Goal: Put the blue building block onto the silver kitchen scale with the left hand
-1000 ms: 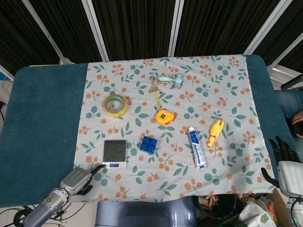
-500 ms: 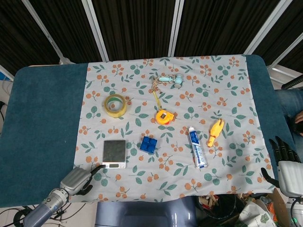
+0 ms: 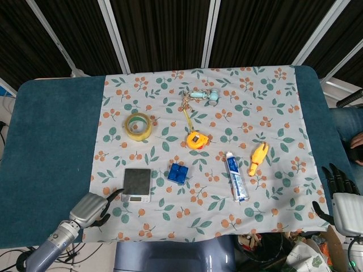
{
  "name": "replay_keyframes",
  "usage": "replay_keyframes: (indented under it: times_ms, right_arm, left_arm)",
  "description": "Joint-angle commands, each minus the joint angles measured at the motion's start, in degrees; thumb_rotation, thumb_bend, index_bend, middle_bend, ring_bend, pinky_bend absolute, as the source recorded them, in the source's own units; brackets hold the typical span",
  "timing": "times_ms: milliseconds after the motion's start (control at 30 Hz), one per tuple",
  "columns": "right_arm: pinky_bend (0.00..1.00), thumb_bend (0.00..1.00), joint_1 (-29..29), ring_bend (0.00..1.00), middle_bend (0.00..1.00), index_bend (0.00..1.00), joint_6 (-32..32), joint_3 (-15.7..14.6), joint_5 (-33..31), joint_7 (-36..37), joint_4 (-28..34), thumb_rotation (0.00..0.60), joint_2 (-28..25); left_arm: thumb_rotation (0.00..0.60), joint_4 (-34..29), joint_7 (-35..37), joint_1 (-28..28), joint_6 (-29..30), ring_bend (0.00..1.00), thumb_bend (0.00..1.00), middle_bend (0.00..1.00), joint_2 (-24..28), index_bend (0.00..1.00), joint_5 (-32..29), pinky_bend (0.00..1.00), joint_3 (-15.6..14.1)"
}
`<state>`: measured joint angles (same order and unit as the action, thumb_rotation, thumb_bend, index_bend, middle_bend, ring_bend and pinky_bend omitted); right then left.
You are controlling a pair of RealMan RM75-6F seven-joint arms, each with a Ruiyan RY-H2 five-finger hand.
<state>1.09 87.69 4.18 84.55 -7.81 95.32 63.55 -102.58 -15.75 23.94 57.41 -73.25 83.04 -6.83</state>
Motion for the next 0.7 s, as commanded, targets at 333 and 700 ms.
replay_keyframes:
  times_ms: [333, 700]
  right_arm:
    - [0.18, 0.21, 0.0, 0.07, 0.0, 0.0, 0.0, 0.0, 0.0, 0.0, 0.1, 0.6, 0.0]
    - [0.18, 0.21, 0.1, 0.07, 0.0, 0.0, -0.4, 0.3, -0.9, -0.2, 0.0, 0.6, 0.1]
  left_arm:
    - [0.6, 1.4, 4.3, 6.7, -1.5, 0.16, 0.05, 0.19, -0.4, 0.0, -4.9, 0.27, 11.8]
    - [0.6, 15.9, 10.5, 24.4, -22.1, 0.11, 0.0, 0.15, -5.8, 0.0, -16.1, 0.23, 22.3]
